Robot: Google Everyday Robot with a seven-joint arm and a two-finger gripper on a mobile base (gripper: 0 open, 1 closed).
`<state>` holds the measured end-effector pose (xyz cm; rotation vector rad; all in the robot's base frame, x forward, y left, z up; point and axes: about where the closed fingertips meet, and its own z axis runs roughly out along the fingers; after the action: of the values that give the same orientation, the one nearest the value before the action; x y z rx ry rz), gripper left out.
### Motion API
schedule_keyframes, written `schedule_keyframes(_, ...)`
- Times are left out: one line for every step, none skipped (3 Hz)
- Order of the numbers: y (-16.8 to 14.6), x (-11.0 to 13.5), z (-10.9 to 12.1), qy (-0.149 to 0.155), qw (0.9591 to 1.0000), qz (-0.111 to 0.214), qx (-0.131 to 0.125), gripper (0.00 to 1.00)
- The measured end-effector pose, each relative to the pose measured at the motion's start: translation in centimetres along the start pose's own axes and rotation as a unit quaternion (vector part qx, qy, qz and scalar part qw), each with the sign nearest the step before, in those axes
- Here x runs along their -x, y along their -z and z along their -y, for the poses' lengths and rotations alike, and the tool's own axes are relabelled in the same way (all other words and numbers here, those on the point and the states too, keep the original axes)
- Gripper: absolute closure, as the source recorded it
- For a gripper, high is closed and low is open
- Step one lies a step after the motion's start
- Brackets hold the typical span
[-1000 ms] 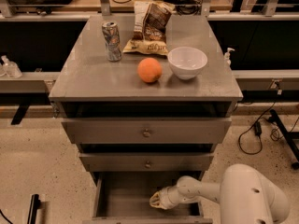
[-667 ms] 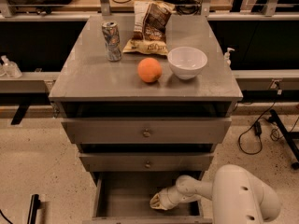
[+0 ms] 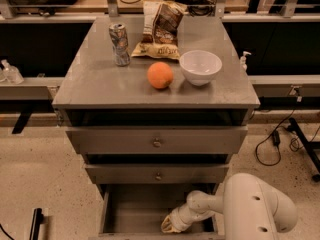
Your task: Open bottom drawer
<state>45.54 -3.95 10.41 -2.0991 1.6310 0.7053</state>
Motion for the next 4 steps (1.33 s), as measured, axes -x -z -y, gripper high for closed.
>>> schedule_keyframes(-0.1,0.1,-0.6,-0.001,1.0000,0.003,0.006,1.00)
schedule_keyframes(0.2,0.2,-3.5,0.002,0.9993,0.032,0.021,1.00)
schedule_keyframes(0.4,0.2,-3.4,0.004,0.9992,0.035,0.021,1.00)
schedule_keyframes(1.7,1.3,-5.6,0.025,0.9973,0.066,0.020,1.00)
